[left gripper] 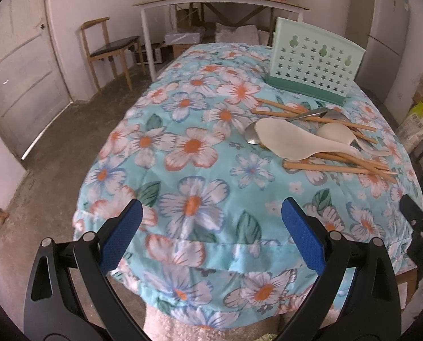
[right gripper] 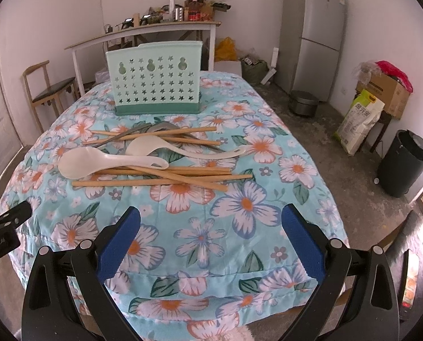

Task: Organize utensils
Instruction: 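Reach the left tool to the white rice paddle and close on it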

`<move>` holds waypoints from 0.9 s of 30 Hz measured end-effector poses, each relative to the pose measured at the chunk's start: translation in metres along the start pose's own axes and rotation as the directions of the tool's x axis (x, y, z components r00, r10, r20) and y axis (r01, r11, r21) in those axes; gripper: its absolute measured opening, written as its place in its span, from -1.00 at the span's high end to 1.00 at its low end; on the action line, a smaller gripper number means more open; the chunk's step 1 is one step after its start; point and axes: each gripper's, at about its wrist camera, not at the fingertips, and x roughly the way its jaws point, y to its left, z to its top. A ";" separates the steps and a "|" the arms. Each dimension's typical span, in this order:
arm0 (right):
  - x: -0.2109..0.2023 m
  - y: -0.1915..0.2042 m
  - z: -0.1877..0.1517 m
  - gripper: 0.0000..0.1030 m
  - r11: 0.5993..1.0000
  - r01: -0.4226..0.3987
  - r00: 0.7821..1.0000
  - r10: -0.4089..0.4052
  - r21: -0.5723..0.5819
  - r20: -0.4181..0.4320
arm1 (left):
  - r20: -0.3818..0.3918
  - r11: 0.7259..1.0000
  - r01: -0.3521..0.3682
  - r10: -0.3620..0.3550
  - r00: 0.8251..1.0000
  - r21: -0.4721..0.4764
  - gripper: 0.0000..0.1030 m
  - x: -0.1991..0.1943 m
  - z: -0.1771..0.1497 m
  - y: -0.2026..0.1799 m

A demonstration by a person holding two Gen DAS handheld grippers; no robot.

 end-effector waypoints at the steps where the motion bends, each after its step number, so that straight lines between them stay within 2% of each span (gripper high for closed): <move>1: 0.003 0.001 0.000 -0.88 1.000 -0.012 1.000 0.012 -0.011 -0.005 | -0.002 1.000 0.015 -0.015 1.000 0.004 -0.84 0.002 0.001 0.000; 8: 0.022 0.008 -0.002 -0.88 0.996 -0.083 0.996 0.081 -0.044 -0.045 | -0.040 0.993 0.100 -0.098 0.994 0.063 -0.84 0.023 0.005 -0.011; 12: 0.035 0.008 -0.002 -0.88 0.991 -0.129 0.989 0.127 -0.036 -0.073 | -0.058 0.981 0.193 -0.192 0.980 0.023 -0.84 0.034 0.007 -0.008; 17: 0.044 0.006 0.000 -0.88 0.978 -0.207 0.976 0.204 -0.038 -0.077 | -0.024 0.960 0.278 -0.279 0.960 -0.023 -0.84 0.039 0.014 -0.004; 23: 0.054 0.001 0.004 -0.88 0.938 -0.345 0.937 0.342 -0.042 -0.073 | 0.025 0.935 0.351 -0.350 0.937 -0.051 -0.84 0.040 0.030 -0.002; 27: 0.062 -0.004 0.003 -0.88 0.909 -0.415 0.908 0.411 -0.039 -0.082 | 0.019 0.940 0.337 -0.336 0.942 -0.056 -0.84 0.048 0.038 -0.003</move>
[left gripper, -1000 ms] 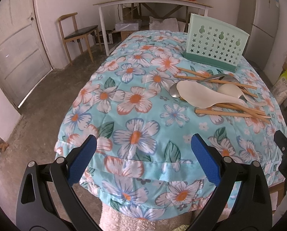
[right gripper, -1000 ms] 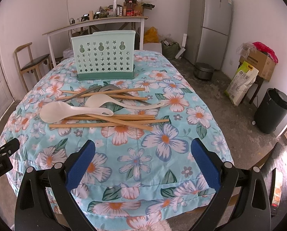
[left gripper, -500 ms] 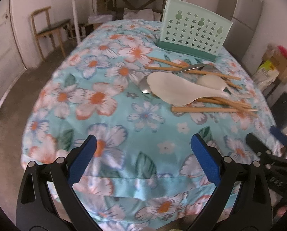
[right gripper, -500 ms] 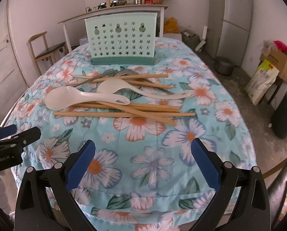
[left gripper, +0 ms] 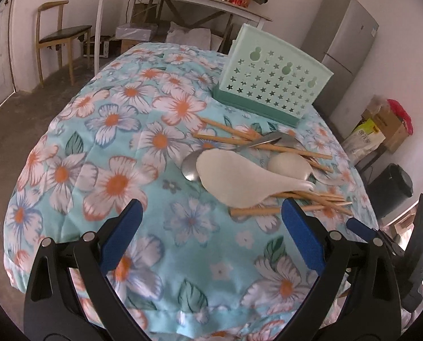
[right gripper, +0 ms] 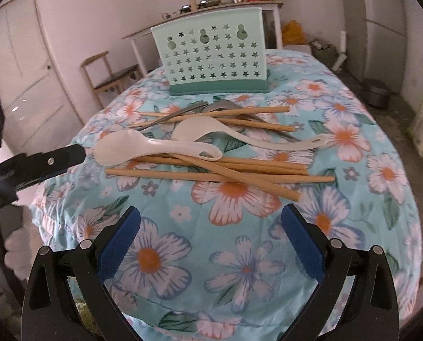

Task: Organize utensils
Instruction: 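Reach the left tool to the white rice paddle and close on it, then lift the white paddle with the left tool while the right tool grasps a metal spoon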

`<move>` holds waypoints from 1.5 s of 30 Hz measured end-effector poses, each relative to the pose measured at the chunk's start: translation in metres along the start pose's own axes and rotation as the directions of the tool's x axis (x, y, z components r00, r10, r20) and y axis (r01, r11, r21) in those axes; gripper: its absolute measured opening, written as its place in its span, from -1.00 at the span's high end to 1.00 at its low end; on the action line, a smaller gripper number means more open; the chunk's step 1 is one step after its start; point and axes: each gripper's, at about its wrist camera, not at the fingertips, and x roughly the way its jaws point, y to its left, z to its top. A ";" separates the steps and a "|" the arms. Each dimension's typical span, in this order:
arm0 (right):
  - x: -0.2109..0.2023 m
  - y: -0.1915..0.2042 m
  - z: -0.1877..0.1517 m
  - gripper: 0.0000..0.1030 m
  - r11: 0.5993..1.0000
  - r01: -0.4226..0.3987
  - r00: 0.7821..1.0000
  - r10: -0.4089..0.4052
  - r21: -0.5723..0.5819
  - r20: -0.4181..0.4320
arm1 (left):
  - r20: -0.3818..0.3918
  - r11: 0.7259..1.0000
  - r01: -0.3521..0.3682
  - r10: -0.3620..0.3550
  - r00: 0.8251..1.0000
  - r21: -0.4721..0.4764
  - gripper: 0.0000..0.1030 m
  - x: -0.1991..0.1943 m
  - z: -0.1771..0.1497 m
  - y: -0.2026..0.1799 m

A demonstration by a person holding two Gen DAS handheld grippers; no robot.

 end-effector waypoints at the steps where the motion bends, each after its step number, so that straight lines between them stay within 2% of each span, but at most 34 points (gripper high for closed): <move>1: 0.001 -0.001 -0.001 -0.88 1.000 -0.016 1.000 0.016 -0.002 -0.003 | -0.002 1.000 -0.003 0.003 1.000 0.000 -0.84 0.002 0.001 0.001; 8: 0.007 -0.011 -0.002 -0.88 0.993 -0.120 0.993 0.120 -0.017 0.003 | 0.008 1.000 0.004 -0.004 1.000 -0.004 -0.83 0.014 0.015 0.008; 9: 0.007 -0.012 -0.002 -0.88 0.992 -0.127 0.992 0.127 -0.015 0.004 | 0.005 1.000 0.018 -0.018 1.000 -0.008 -0.78 0.016 0.018 0.010; 10: 0.007 -0.013 -0.002 -0.88 0.991 -0.135 0.991 0.135 -0.016 0.007 | -0.003 0.999 0.034 -0.034 0.999 -0.011 -0.69 0.019 0.020 0.011; 11: 0.008 -0.013 -0.002 -0.88 0.990 -0.141 0.990 0.142 -0.019 0.009 | -0.012 0.999 0.044 -0.044 0.999 -0.013 -0.49 0.022 0.021 0.011; 15: 0.008 -0.013 -0.002 -0.88 0.988 -0.149 0.989 0.150 -0.039 -0.002 | -0.079 0.995 0.069 -0.075 0.994 -0.066 -0.08 0.037 0.027 0.018; 19: 0.008 -0.015 -0.001 -0.88 0.984 -0.171 0.985 0.170 -0.051 -0.023 | -0.114 0.980 0.131 -0.148 0.982 -0.148 0.18 0.046 0.029 0.025; 21: 0.008 -0.018 0.000 -0.88 0.981 -0.190 0.982 0.189 -0.042 -0.028 | -0.113 0.978 0.133 -0.152 0.982 -0.161 0.39 0.049 0.028 0.026; 25: 0.008 -0.020 0.000 -0.88 0.978 -0.205 0.979 0.204 -0.041 -0.027 | -0.104 0.975 0.143 -0.163 0.981 -0.173 0.65 0.051 0.026 0.025; 27: 0.008 -0.020 -0.001 -0.88 0.979 -0.200 0.980 0.199 -0.044 -0.022 | -0.092 0.970 0.158 -0.178 0.980 -0.187 0.76 0.051 0.025 0.027; 33: 0.009 -0.017 0.002 -0.88 0.984 -0.174 0.984 0.173 -0.033 -0.042 | -0.008 0.939 0.252 -0.261 0.965 -0.233 0.91 0.029 0.024 0.035; 36: 0.009 -0.014 0.006 -0.88 0.987 -0.155 0.986 0.151 -0.040 -0.075 | 0.042 0.910 0.317 -0.318 0.947 -0.267 0.96 0.014 0.025 0.044; 38: 0.005 -0.009 0.008 -0.87 0.987 -0.150 0.985 0.143 -0.063 -0.094 | 0.070 0.900 0.341 -0.335 0.940 -0.271 0.97 0.004 0.026 0.049; 41: -0.010 0.004 0.012 -0.66 0.979 -0.136 0.989 0.125 -0.149 -0.084 | 0.116 0.890 0.366 -0.347 0.931 -0.270 0.97 -0.013 0.026 0.058; 43: -0.022 0.012 0.020 -0.48 0.971 -0.108 0.994 0.101 -0.211 -0.046 | 0.154 0.880 0.387 -0.357 0.921 -0.277 0.97 -0.026 0.026 0.068; 45: -0.029 0.018 0.034 -0.40 0.966 -0.089 0.996 0.091 -0.242 -0.005 | 0.184 0.872 0.397 -0.356 0.916 -0.286 0.97 -0.035 0.026 0.078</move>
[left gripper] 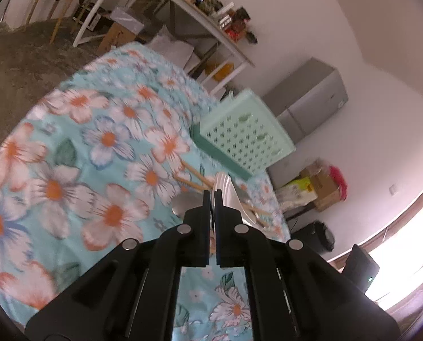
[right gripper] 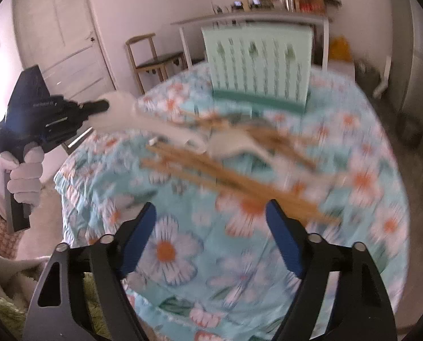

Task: Organize utensils
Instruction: 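Lift the white paddle with the left tool while the right tool grasps a metal spoon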

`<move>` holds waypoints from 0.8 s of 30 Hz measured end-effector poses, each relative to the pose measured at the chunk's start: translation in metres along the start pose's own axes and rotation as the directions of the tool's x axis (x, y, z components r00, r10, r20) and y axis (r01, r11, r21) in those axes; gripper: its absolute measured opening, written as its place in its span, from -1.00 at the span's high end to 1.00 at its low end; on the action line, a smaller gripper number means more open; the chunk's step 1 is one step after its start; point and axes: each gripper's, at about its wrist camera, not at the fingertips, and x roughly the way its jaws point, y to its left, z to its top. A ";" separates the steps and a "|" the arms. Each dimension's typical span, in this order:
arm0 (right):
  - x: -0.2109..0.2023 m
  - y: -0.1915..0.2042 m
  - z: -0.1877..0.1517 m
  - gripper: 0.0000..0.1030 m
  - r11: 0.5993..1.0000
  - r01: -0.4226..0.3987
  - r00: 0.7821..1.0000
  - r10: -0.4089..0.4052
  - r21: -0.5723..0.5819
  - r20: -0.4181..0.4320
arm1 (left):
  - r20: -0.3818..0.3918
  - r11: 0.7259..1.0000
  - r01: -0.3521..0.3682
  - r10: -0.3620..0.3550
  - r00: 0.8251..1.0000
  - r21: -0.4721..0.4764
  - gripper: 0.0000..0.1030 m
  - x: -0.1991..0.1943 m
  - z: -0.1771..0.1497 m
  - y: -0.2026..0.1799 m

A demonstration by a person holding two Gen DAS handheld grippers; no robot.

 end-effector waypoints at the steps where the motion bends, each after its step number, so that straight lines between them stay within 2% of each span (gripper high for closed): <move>1: 0.000 0.001 0.007 -0.37 1.000 0.004 1.000 -0.004 -0.015 0.014 | 0.021 1.000 0.009 -0.008 1.000 -0.009 0.97 -0.009 0.004 0.003; 5: 0.013 0.019 0.039 -0.19 0.988 0.033 0.999 -0.027 -0.150 0.041 | 0.106 0.997 0.046 -0.039 0.994 -0.061 0.97 -0.039 0.013 0.019; 7: 0.026 0.033 0.050 -0.01 0.972 0.023 0.999 -0.015 -0.234 0.036 | 0.160 0.995 0.042 -0.027 0.987 -0.087 0.97 -0.058 0.019 0.030; 10: 0.050 0.056 0.060 0.15 0.912 0.055 0.998 -0.045 -0.405 0.034 | 0.208 0.994 0.024 -0.001 0.978 -0.110 0.97 -0.076 0.023 0.043; 12: 0.069 0.068 0.064 0.31 0.849 0.081 0.997 -0.080 -0.523 0.025 | 0.223 0.991 0.021 0.009 0.975 -0.130 0.97 -0.080 0.024 0.051; 14: 0.088 0.075 0.065 0.35 0.781 0.087 0.994 -0.108 -0.619 0.003 | 0.227 0.989 0.010 0.023 0.974 -0.147 0.97 -0.079 0.023 0.059; 17: 0.109 0.087 0.057 0.45 0.643 0.082 0.988 -0.152 -0.761 -0.021 | 0.229 0.986 -0.005 0.043 0.973 -0.165 0.97 -0.077 0.023 0.071; 18: 0.113 0.090 0.054 0.45 0.609 0.080 0.986 -0.165 -0.789 -0.027 | 0.229 0.985 -0.004 0.043 0.973 -0.170 0.97 -0.076 0.021 0.074; 19: 0.120 0.092 0.049 0.47 0.548 0.084 0.981 -0.191 -0.832 -0.027 | 0.230 0.984 -0.002 0.044 0.972 -0.178 0.97 -0.075 0.022 0.079; 22: 0.131 0.096 0.039 0.50 0.421 0.100 0.972 -0.233 -0.902 -0.001 | 0.230 0.982 -0.006 0.050 0.972 -0.187 0.97 -0.073 0.021 0.087; 24: 0.133 0.100 0.037 0.51 0.371 0.100 0.973 -0.230 -0.923 0.013 | 0.229 0.981 -0.006 0.051 0.972 -0.195 0.97 -0.070 0.023 0.092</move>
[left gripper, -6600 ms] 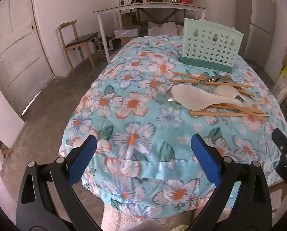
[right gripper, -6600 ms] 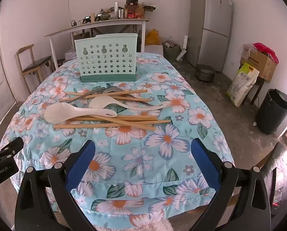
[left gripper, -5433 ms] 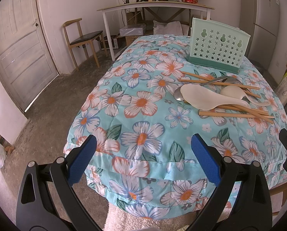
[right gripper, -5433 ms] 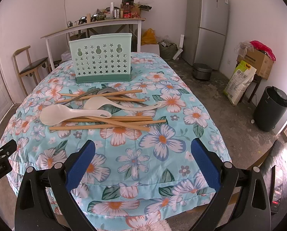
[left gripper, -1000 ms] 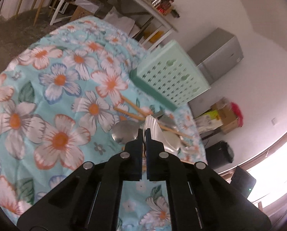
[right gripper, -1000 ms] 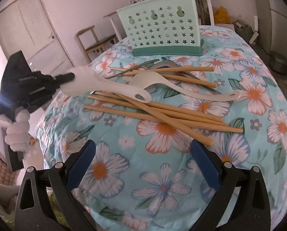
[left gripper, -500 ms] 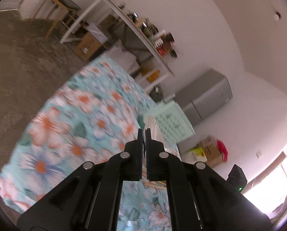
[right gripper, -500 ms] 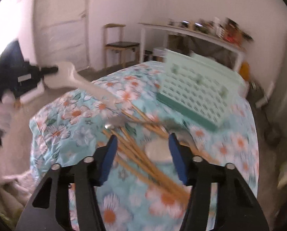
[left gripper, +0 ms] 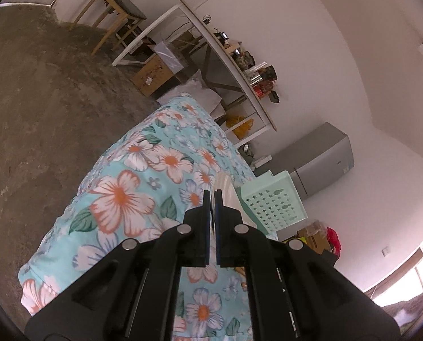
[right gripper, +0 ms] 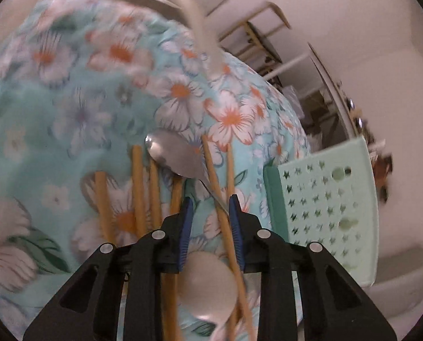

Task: Organize utensils
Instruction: 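Lift the white paddle with the left tool while the right tool grasps a metal spoon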

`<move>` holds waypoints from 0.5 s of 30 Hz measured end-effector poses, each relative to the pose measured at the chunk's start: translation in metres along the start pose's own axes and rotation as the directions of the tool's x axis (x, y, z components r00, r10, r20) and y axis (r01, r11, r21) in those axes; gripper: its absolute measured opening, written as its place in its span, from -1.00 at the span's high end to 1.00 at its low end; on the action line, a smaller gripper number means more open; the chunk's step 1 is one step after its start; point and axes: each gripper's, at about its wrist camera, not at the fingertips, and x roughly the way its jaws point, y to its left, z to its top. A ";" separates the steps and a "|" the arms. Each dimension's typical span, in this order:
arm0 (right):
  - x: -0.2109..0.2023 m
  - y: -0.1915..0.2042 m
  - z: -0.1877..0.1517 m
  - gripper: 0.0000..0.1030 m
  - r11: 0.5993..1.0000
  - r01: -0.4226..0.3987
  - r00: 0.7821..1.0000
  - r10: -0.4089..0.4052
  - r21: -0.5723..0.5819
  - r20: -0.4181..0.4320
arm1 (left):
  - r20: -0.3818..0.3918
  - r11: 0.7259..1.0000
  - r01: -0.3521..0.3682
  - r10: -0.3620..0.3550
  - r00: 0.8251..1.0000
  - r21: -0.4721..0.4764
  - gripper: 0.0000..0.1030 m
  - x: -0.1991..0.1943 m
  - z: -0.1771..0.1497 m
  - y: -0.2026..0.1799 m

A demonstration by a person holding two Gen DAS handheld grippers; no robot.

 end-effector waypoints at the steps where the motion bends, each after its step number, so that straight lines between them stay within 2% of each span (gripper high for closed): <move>1: 0.000 0.001 0.002 0.51 1.000 0.006 1.000 -0.005 -0.028 0.007 | 0.000 1.000 -0.002 0.002 1.000 -0.002 0.97 0.001 0.000 0.002; 5: 0.002 0.012 0.014 0.52 0.988 0.031 0.999 -0.026 -0.152 0.037 | -0.002 1.000 -0.004 0.004 1.000 -0.013 0.97 0.005 0.003 0.009; 10: 0.002 0.029 0.018 0.88 0.955 0.068 0.995 -0.044 -0.289 0.090 | -0.004 1.000 -0.010 0.010 1.000 -0.015 0.97 0.007 0.003 0.012; 12: 0.000 0.035 0.016 0.92 0.952 0.086 0.992 -0.055 -0.294 0.111 | -0.003 1.000 -0.019 0.019 1.000 -0.013 0.97 0.007 0.003 0.012; 15: -0.008 0.024 0.018 0.95 0.978 0.062 0.991 -0.035 -0.201 0.132 | 0.005 1.000 -0.027 0.027 1.000 -0.014 0.97 0.005 0.003 0.012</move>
